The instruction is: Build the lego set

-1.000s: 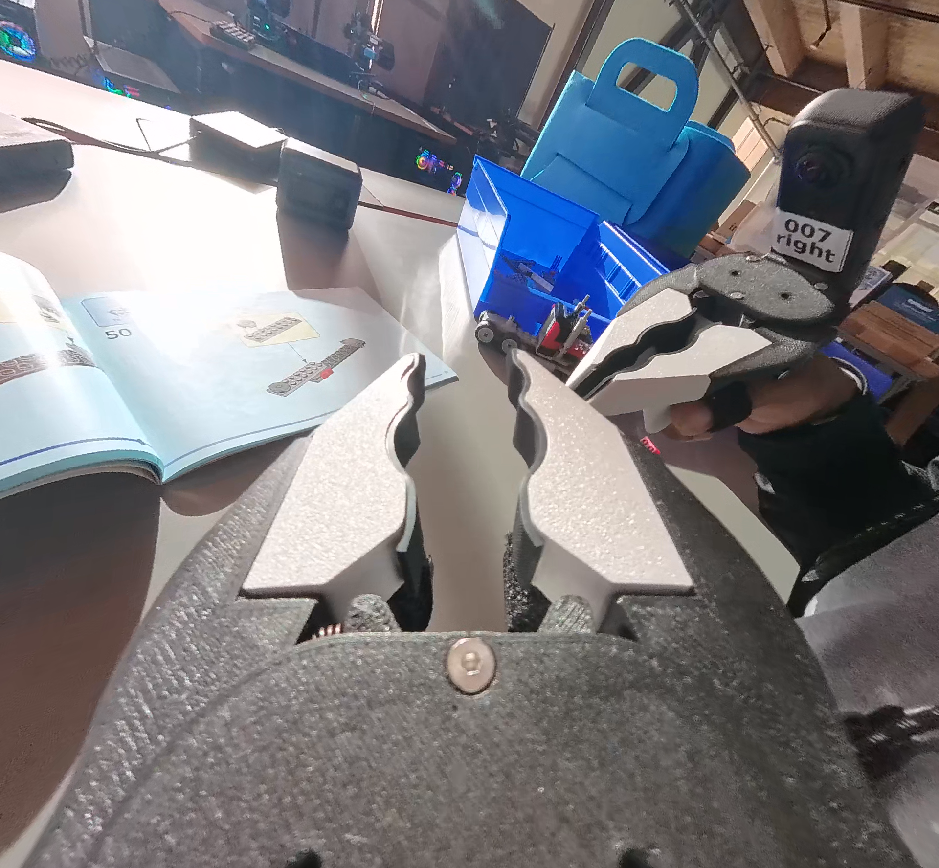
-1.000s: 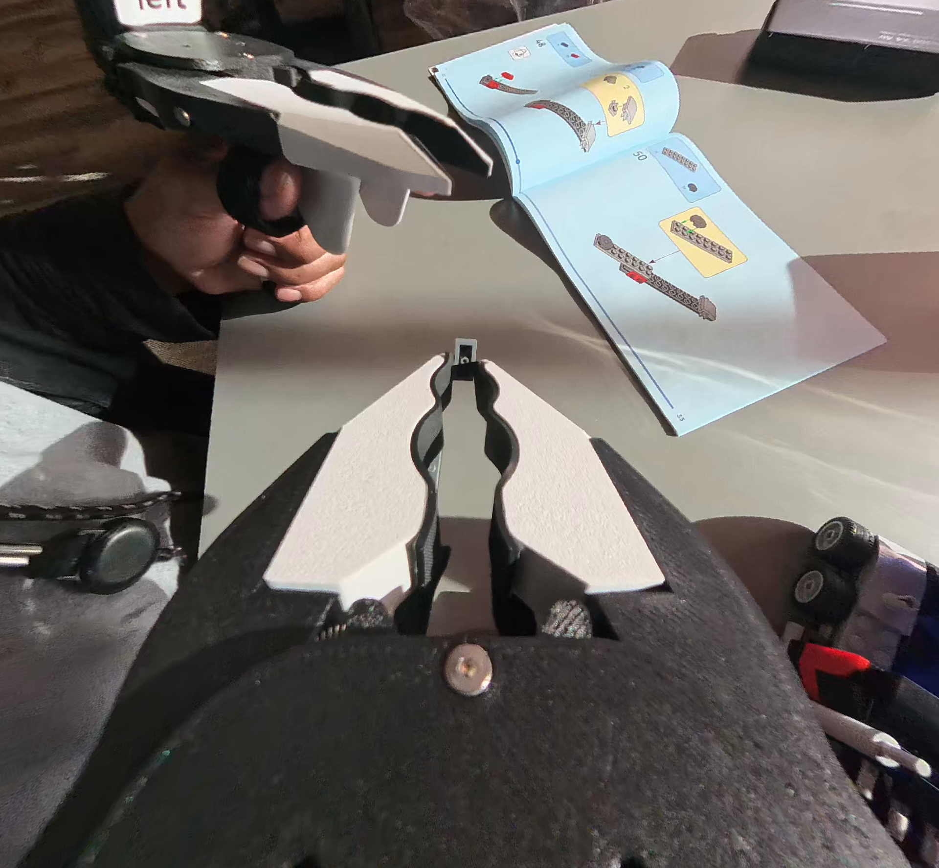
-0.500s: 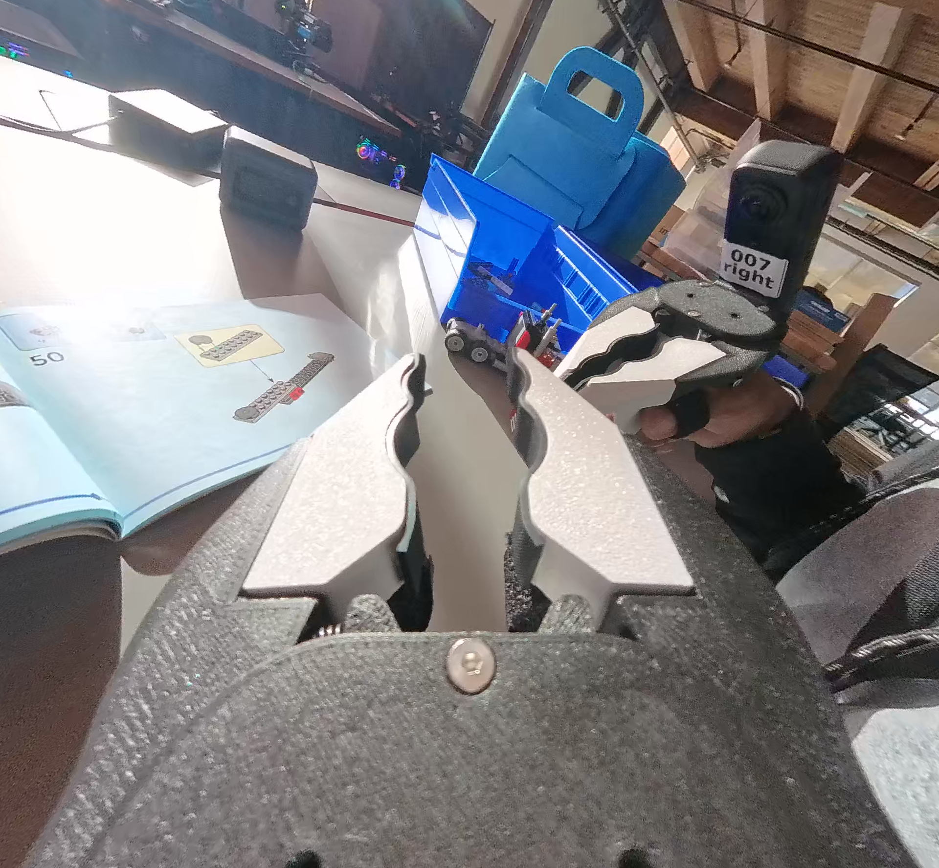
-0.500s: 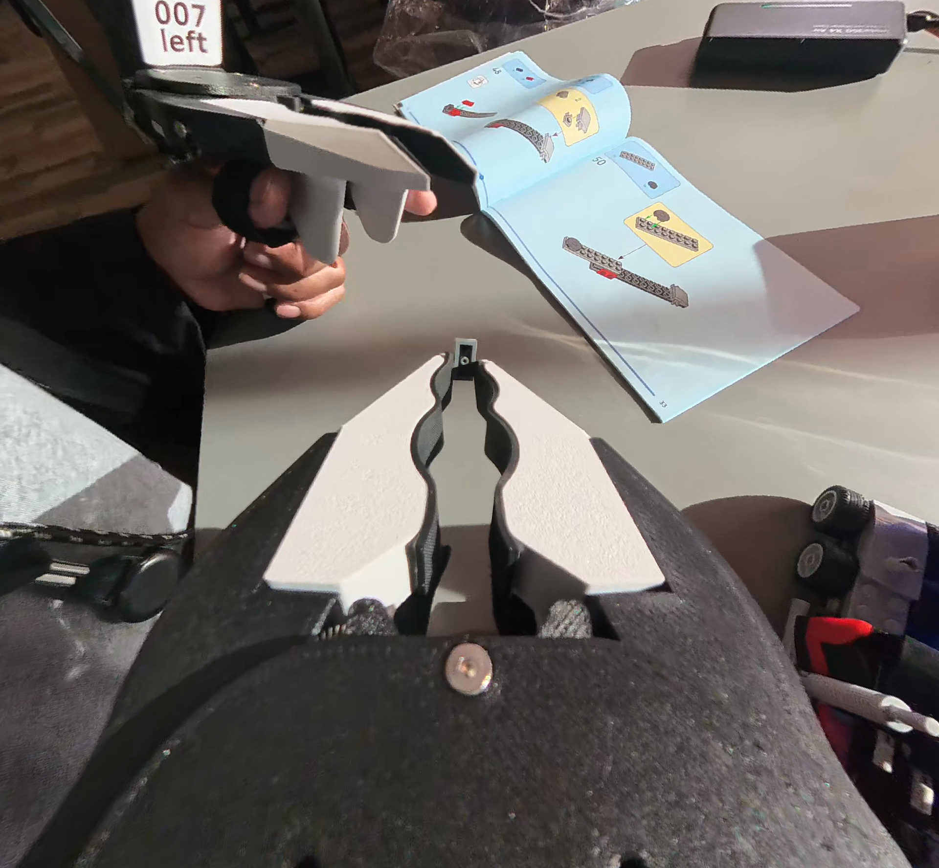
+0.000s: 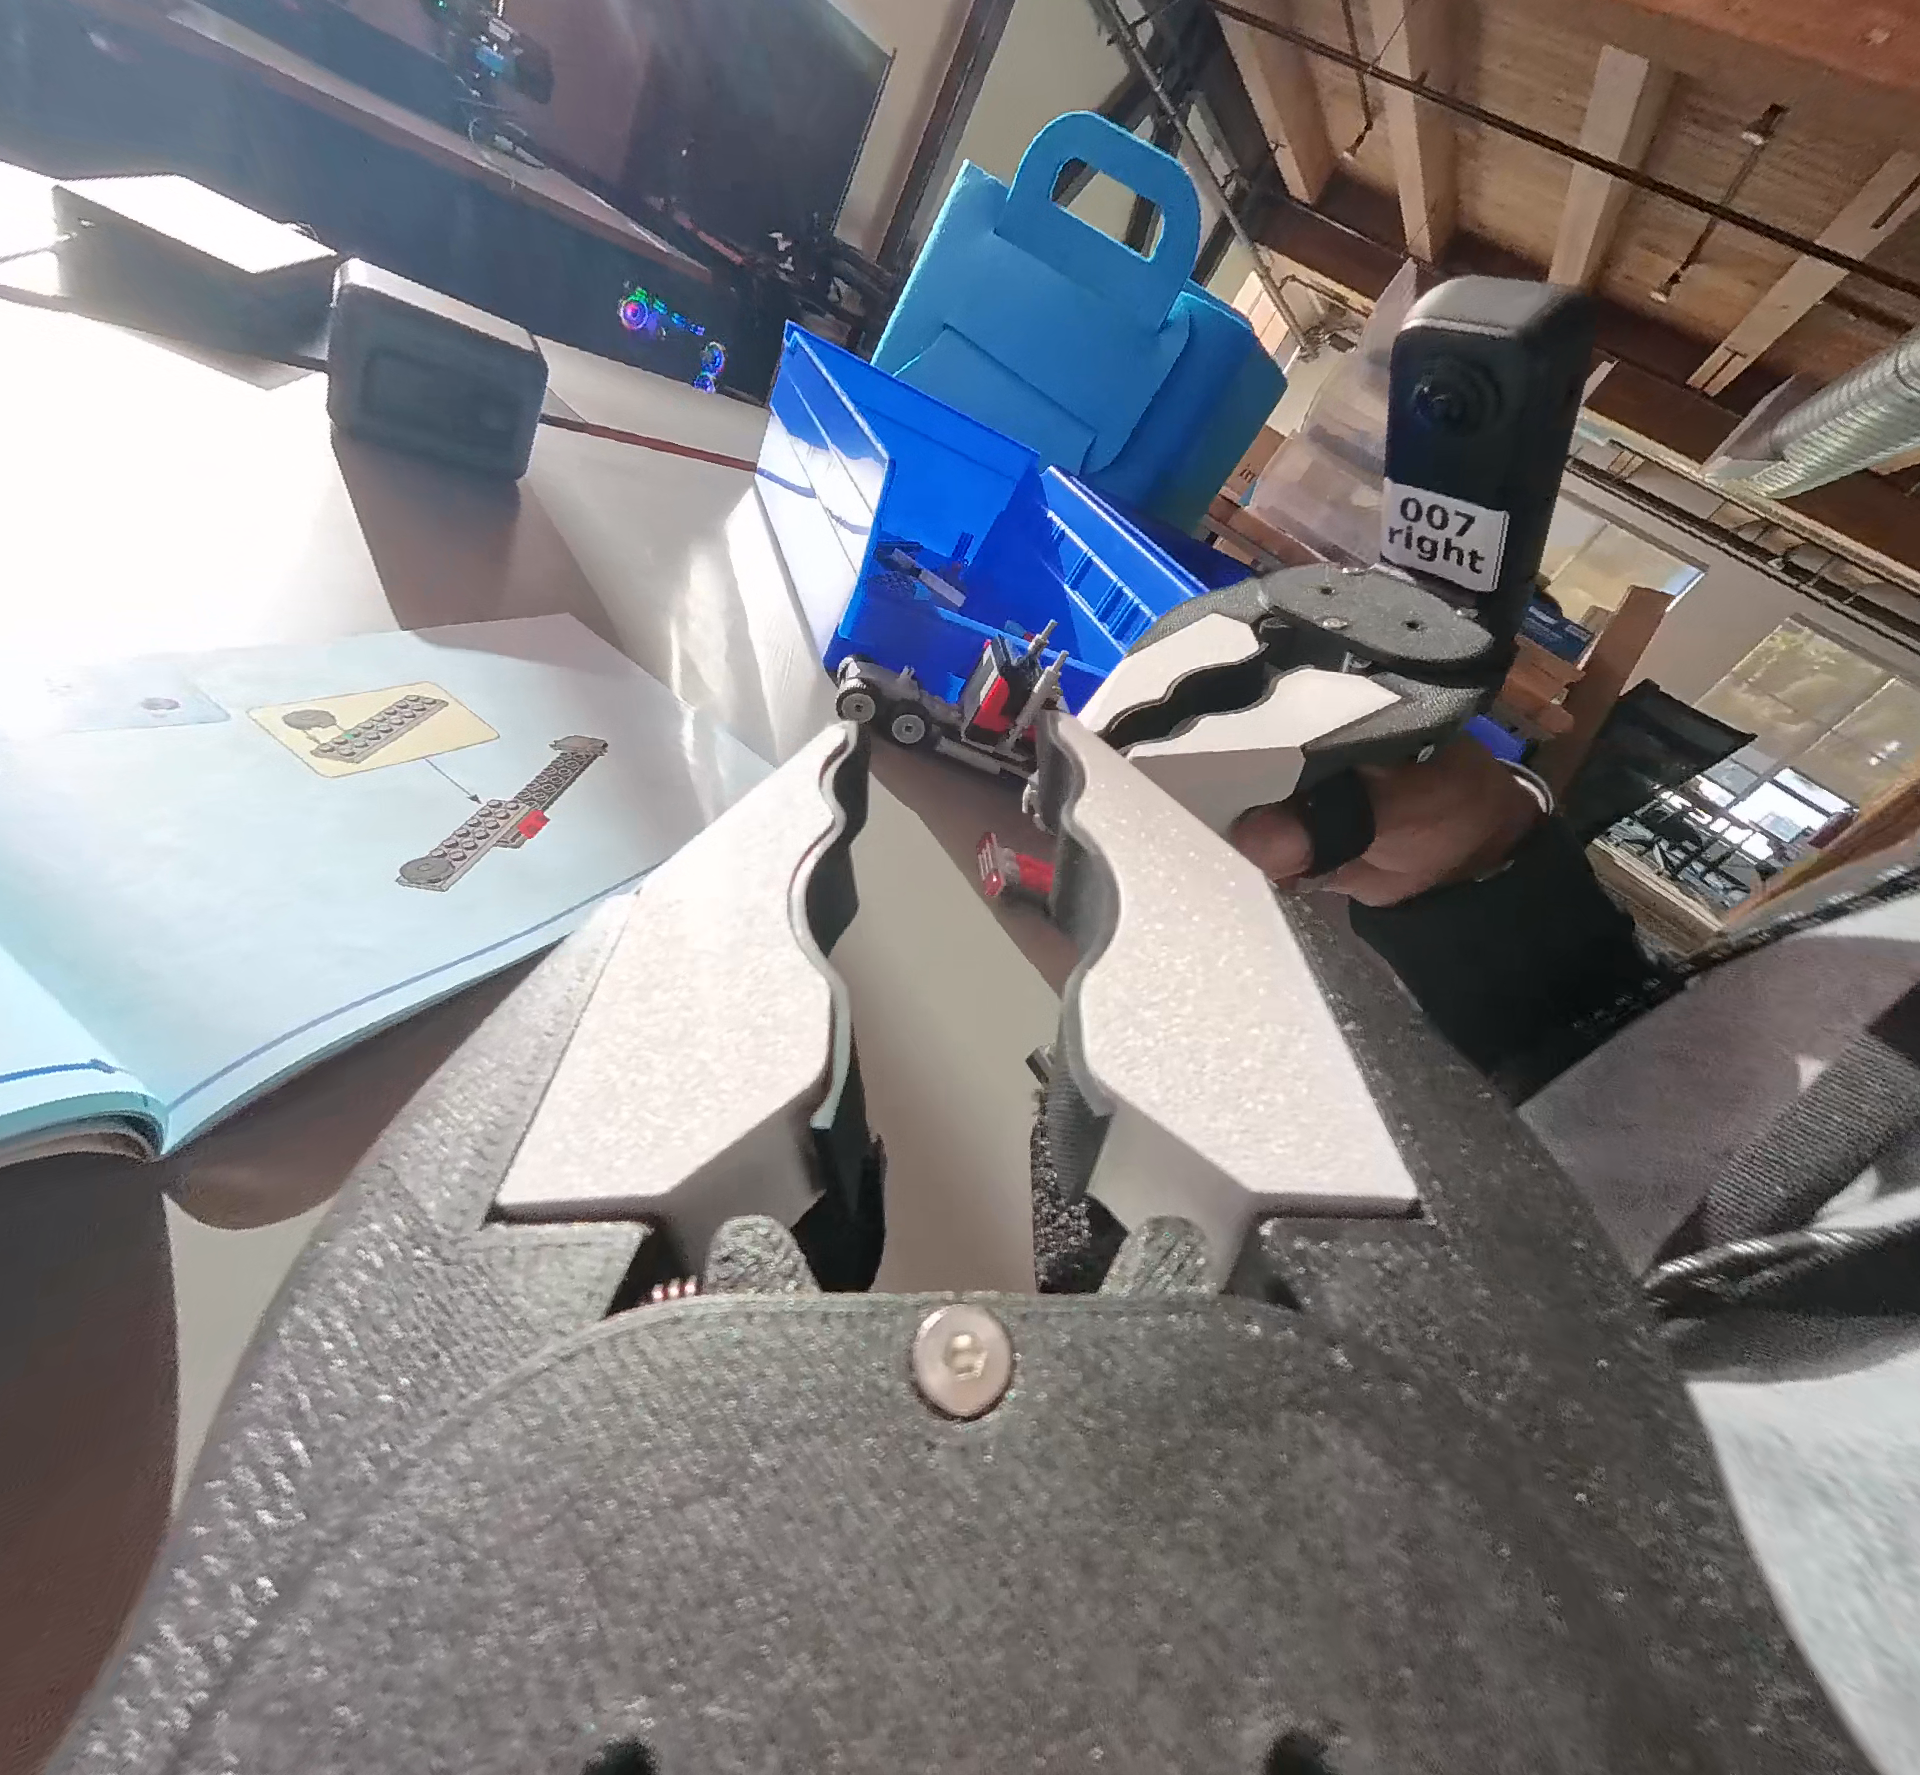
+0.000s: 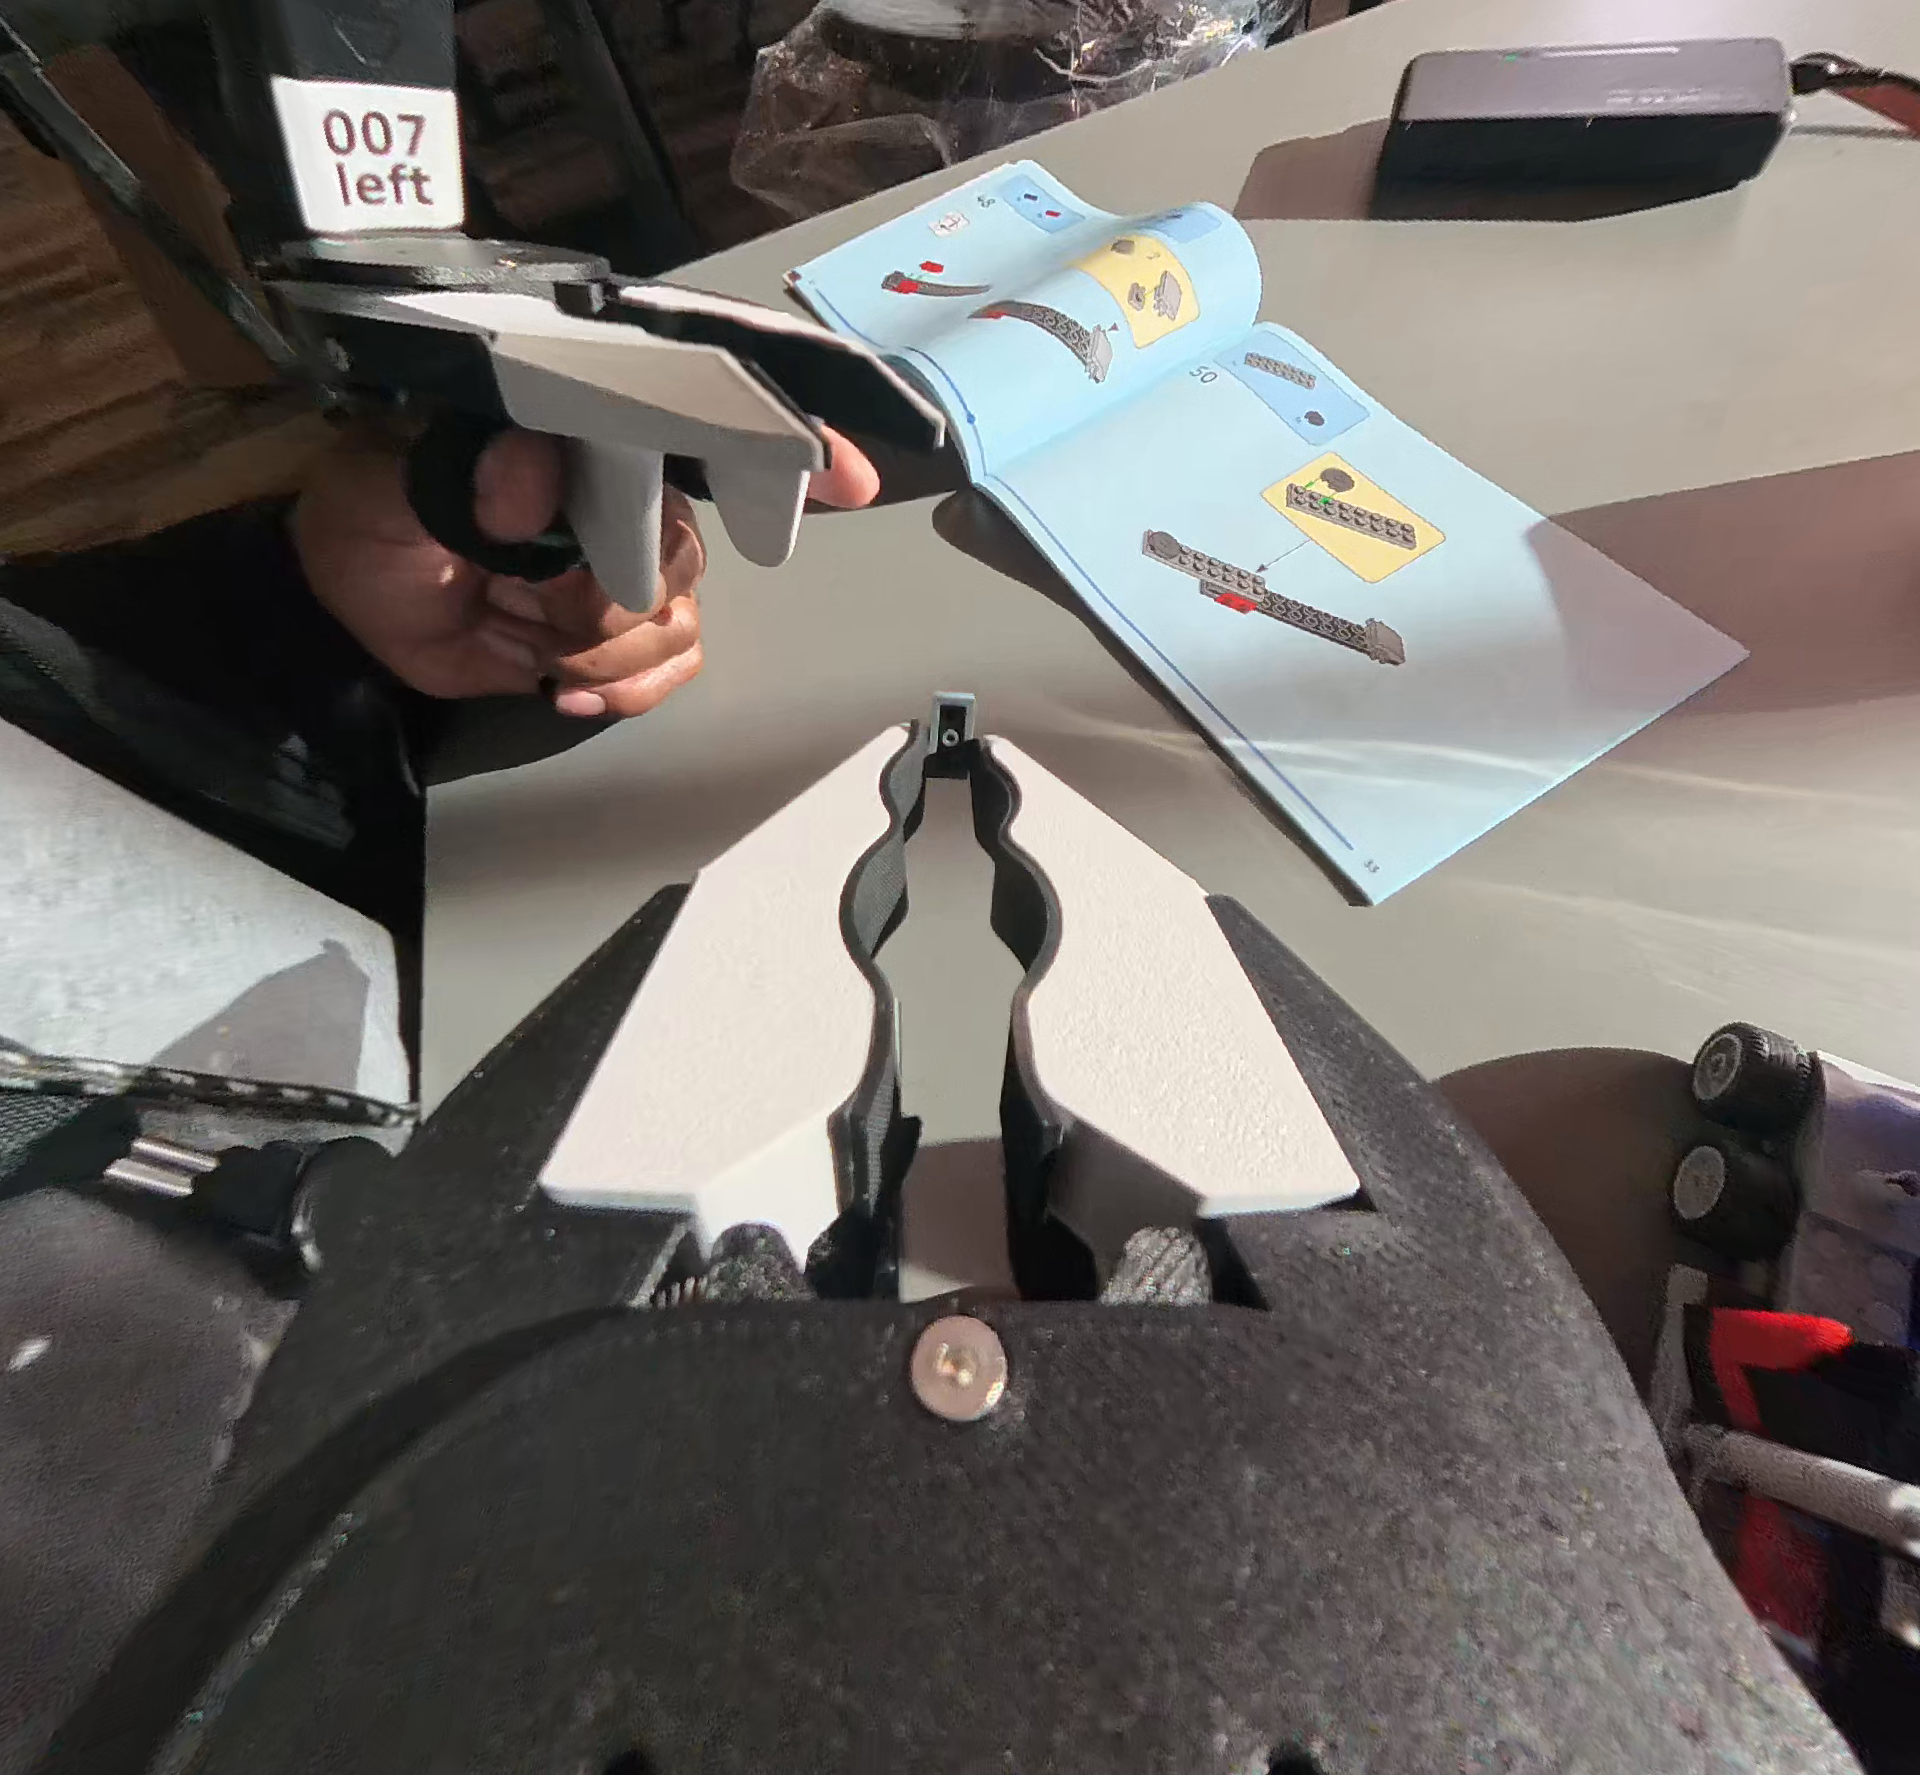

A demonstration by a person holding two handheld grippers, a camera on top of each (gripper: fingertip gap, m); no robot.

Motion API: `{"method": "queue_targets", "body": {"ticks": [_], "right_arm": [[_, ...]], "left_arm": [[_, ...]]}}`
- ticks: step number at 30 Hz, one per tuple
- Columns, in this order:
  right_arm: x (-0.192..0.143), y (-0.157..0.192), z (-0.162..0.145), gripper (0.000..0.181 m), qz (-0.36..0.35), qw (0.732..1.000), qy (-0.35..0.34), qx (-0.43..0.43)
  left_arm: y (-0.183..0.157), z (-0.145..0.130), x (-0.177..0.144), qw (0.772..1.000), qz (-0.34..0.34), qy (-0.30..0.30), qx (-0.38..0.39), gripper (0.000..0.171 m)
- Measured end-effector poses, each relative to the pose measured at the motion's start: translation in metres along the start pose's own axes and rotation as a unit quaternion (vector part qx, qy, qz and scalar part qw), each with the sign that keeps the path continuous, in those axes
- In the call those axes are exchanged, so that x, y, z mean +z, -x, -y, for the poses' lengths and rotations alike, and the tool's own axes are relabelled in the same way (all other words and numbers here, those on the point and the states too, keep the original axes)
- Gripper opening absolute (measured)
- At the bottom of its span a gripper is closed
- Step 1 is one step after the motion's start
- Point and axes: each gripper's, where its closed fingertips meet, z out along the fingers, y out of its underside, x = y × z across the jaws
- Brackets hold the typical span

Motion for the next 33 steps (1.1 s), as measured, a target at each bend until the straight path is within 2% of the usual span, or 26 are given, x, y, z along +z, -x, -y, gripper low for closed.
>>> {"method": "queue_targets", "body": {"ticks": [3,8,13,22,33], "right_arm": [[-0.006,0.008,-0.004,0.010,-0.017,1.000,-0.016,-0.012],[-0.020,0.011,-0.024,0.010,-0.056,0.998,0.008,-0.028],[-0.027,0.021,-0.034,0.010,-0.065,0.997,0.012,-0.025],[-0.008,0.028,-0.041,0.010,-0.061,0.997,0.034,-0.021],[0.016,0.004,-0.038,0.010,-0.054,0.993,0.096,-0.038]], "left_arm": [[-0.006,0.003,-0.007,1.000,-0.009,-0.015,0.015,0.033],[-0.004,0.001,-0.020,0.998,0.037,-0.015,0.040,0.033],[-0.009,-0.016,-0.034,0.997,0.065,0.021,0.024,0.033],[-0.012,-0.025,-0.051,0.996,0.078,0.036,0.005,0.033],[0.013,-0.015,-0.056,0.995,0.086,0.055,0.000,0.033]]}}
